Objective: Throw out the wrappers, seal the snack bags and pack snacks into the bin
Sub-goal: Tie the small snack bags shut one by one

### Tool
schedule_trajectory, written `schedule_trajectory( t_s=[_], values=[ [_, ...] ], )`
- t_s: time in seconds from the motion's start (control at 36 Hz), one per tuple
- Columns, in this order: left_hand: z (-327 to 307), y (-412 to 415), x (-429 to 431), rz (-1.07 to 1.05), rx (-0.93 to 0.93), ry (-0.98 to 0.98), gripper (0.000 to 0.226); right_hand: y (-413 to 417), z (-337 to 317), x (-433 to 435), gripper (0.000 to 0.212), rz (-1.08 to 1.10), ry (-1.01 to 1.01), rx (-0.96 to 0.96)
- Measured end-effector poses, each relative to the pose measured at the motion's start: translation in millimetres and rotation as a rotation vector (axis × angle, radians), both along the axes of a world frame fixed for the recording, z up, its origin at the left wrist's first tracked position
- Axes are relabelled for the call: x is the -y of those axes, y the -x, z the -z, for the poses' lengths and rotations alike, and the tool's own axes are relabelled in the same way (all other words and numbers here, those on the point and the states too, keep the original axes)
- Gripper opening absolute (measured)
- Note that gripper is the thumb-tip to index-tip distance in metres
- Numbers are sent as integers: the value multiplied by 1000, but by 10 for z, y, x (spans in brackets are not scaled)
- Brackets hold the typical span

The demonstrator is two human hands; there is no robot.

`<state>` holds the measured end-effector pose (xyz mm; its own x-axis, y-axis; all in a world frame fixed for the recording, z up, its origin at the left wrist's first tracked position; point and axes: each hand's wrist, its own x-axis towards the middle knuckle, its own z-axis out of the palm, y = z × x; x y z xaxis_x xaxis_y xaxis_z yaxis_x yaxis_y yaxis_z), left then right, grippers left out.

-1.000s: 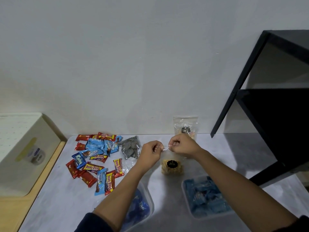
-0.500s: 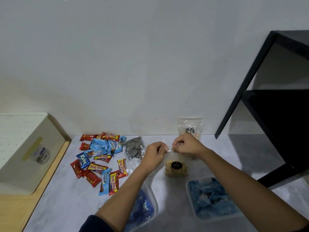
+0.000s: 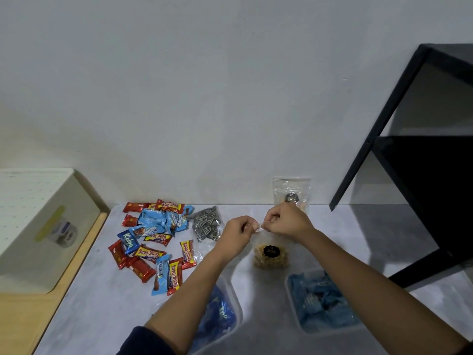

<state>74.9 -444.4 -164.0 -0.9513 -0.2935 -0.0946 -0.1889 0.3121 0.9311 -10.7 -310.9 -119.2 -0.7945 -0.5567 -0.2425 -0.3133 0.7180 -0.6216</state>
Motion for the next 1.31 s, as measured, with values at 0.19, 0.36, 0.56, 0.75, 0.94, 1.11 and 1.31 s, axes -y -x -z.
schedule_trajectory(
  t_s=[0.19, 0.36, 0.56, 0.75, 0.94, 1.11, 1.31],
  values=[
    [-22, 4, -10, -12, 16, 23, 23, -36, -6, 30, 26, 3, -30, -70],
    [-56, 52, -4, 6, 43, 119, 16, -5, -29, 11, 22, -52, -60, -86],
    [-68, 52, -2, -14, 25, 191, 17, 9, -14, -37, 24, -72, -40, -87],
    [-22, 38, 111, -52, 20, 159, 21, 109, -20, -196, 11, -84, 62, 68],
    [-37, 28, 126, 24, 18, 17, 24, 193, -48, -369, 39, -31, 33, 26],
    [15, 73, 129, 53, 41, 12, 9, 211, 10, -378, 43, -19, 63, 8],
    [-10, 108, 187, 49, 47, -60, 18, 227, 19, -429, 34, -18, 130, 99]
  ],
)
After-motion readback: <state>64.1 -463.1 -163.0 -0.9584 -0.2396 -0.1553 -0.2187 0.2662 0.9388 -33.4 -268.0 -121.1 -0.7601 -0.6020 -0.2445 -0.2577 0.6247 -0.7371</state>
